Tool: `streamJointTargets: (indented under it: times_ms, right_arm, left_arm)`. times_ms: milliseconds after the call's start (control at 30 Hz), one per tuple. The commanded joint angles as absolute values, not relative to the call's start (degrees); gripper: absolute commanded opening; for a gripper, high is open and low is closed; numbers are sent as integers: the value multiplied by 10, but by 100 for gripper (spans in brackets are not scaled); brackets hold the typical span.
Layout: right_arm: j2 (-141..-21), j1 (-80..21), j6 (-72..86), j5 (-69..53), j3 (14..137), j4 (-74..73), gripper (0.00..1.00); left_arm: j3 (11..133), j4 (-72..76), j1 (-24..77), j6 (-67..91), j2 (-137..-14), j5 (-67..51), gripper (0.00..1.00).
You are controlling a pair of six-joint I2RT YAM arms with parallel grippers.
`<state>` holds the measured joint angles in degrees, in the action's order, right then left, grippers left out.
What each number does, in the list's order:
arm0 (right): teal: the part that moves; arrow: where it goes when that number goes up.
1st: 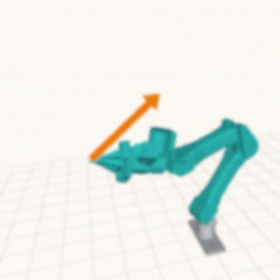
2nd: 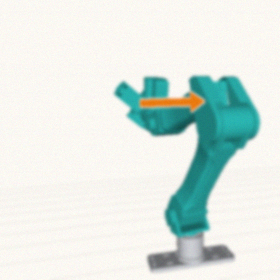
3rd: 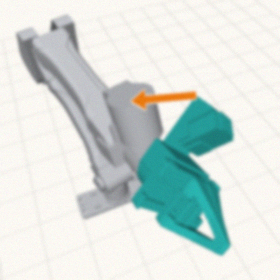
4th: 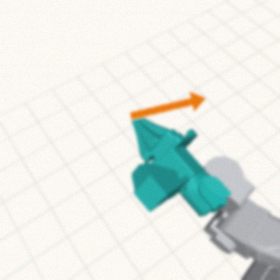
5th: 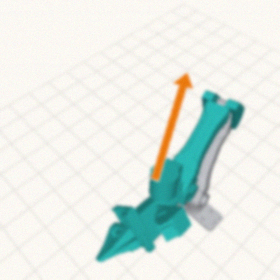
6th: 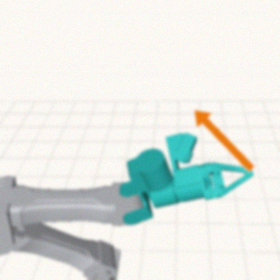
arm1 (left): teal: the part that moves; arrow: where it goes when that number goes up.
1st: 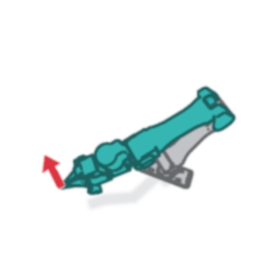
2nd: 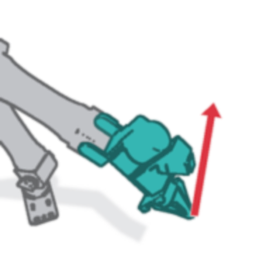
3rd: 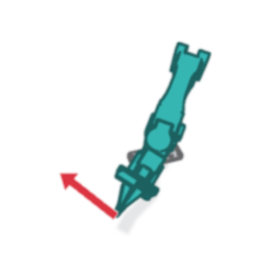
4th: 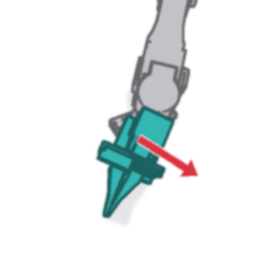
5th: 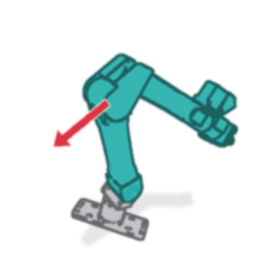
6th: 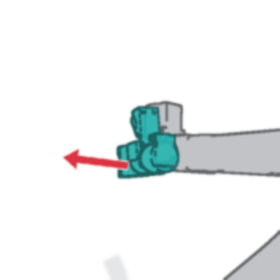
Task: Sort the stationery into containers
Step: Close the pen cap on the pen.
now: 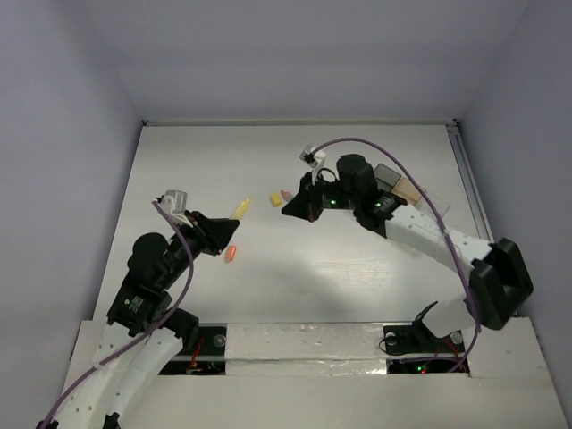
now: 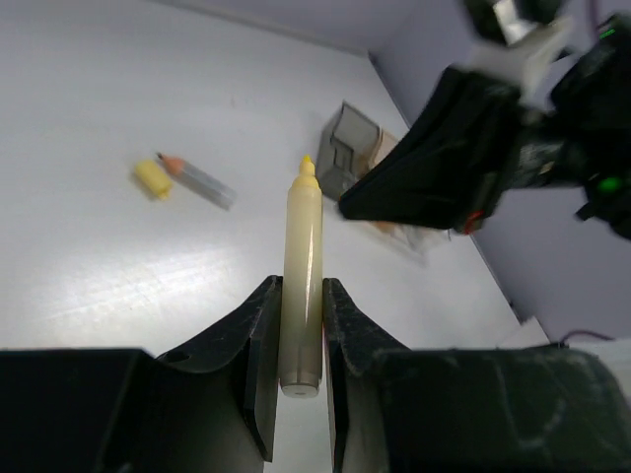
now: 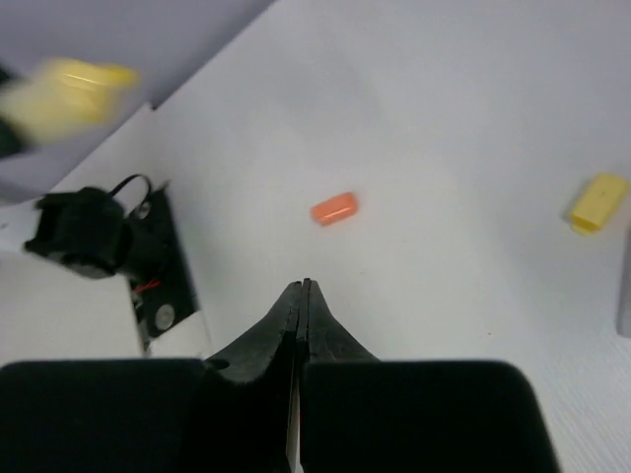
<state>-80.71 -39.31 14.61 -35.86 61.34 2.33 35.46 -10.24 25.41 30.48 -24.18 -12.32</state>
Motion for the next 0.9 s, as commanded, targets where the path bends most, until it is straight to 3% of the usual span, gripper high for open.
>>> streamJointTargets:
  times_ms: [0,67,167,200,333,600,867]
  right_arm:
    - [-882,-393,188,-251,656,58,0]
    - [-938,-402,192,-230,693,44,0]
    - [-1005,-417,173,-145,760,-4,20]
    - [-1025,-422,170,-107,781,-28,31]
    - [-1121,-427,165,-40,882,-110,48]
    - [-1254,-446,156,98,1022,-215,52]
    - [-1302,-446,153,120,1081,-252,52]
  left_arm:
    - [400,-83,254,278,-213,-31,0]
    - [400,-83,254,269,-200,-14,0]
    - [385,-86,254,265,-183,-5,0]
    - [383,-89,254,265,-181,-5,0]
    - [387,-93,254,257,-166,14,0]
    - [385,-98,265,254,-157,12,0]
    - [387,-98,276,252,-156,14,0]
